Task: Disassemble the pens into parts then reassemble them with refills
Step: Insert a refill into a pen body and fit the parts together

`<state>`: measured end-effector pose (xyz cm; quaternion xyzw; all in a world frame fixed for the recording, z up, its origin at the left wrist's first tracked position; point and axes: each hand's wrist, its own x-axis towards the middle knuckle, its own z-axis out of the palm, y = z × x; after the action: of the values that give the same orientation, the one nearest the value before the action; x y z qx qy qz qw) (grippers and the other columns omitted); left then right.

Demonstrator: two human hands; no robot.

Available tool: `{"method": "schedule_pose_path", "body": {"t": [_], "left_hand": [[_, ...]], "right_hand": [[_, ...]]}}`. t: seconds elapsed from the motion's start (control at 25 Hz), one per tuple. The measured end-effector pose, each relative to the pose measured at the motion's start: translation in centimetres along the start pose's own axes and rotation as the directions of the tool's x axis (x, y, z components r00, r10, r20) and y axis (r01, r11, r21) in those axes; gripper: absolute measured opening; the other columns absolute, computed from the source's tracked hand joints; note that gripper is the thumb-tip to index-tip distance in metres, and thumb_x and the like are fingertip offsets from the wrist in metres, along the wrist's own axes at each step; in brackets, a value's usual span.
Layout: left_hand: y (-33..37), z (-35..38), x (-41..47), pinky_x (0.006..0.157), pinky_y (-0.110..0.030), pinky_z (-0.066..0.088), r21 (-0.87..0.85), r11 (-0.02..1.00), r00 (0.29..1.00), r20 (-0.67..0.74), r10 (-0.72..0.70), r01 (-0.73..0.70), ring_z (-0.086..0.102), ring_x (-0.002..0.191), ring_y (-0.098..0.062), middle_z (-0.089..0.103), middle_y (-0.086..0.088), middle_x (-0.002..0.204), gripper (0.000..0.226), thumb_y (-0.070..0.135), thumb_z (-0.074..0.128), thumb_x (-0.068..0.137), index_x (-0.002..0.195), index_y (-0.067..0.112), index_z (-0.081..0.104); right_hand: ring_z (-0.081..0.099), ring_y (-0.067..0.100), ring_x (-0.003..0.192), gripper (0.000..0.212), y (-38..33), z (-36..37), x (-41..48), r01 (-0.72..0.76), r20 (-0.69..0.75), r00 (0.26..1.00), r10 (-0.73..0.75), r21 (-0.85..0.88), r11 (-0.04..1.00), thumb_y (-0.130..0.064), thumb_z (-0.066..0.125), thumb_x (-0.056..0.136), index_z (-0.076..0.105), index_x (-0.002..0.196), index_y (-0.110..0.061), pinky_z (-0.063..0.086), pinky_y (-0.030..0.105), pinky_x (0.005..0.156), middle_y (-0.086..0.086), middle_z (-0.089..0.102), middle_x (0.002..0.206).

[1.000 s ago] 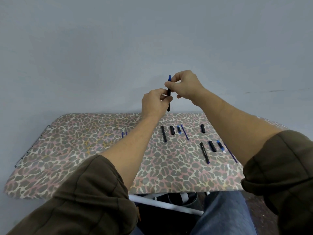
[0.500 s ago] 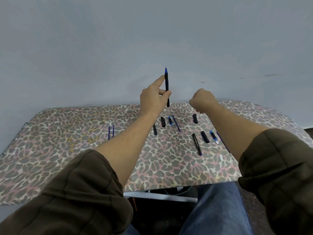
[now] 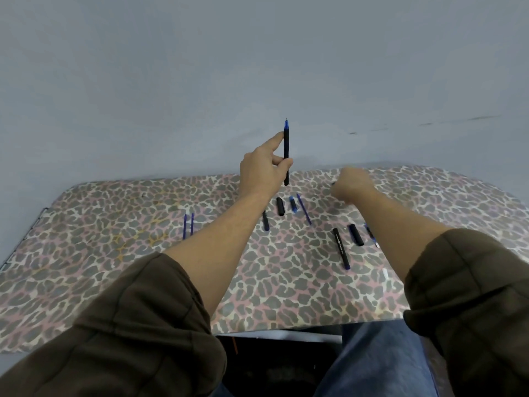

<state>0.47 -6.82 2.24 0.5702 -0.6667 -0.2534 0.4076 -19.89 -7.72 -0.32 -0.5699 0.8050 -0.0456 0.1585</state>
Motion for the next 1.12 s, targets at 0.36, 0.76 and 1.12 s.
{"method": "schedule_pose_path", "body": {"t": [0.36,0.76,1.12], "left_hand": [[1.4,-2.0,-1.1,0.089,-0.026,0.051,0.040,0.999,1.000,0.012,0.011,-0.012,0.070,0.082,-0.006,0.074,0.020,0.084,0.062,0.024,0.074,0.092,0.148,0.034,0.051],[2.7,-4.4,-2.1,0.086,-0.030,0.054,0.067,0.997,0.999,-0.011,0.048,-0.047,0.071,0.081,-0.012,0.078,0.011,0.087,0.060,0.024,0.074,0.091,0.146,0.034,0.054],[3.3,-5.5,-2.2,0.079,-0.024,0.050,0.048,0.998,0.999,-0.035,0.034,-0.033,0.067,0.077,-0.010,0.079,0.009,0.088,0.050,0.025,0.073,0.092,0.140,0.033,0.061]], "right_hand": [[0.077,0.019,0.078,0.013,-9.6,-9.9,-4.1,0.346,-0.275,0.933,-0.233,0.863,0.369,-0.018,0.063,0.101,0.063,0.111,-0.008,0.065,0.031,0.067,0.011,0.077,0.094],[0.078,0.019,0.079,0.015,-11.4,-10.7,-6.6,0.415,-0.321,0.909,-0.266,0.752,0.512,-0.017,0.066,0.099,0.066,0.113,-0.012,0.061,0.029,0.063,0.004,0.079,0.093],[0.079,0.017,0.085,0.011,-11.5,-10.4,-7.4,0.430,-0.283,0.899,-0.335,0.720,0.545,-0.015,0.066,0.097,0.067,0.107,-0.016,0.059,0.027,0.066,0.003,0.080,0.092]]}}
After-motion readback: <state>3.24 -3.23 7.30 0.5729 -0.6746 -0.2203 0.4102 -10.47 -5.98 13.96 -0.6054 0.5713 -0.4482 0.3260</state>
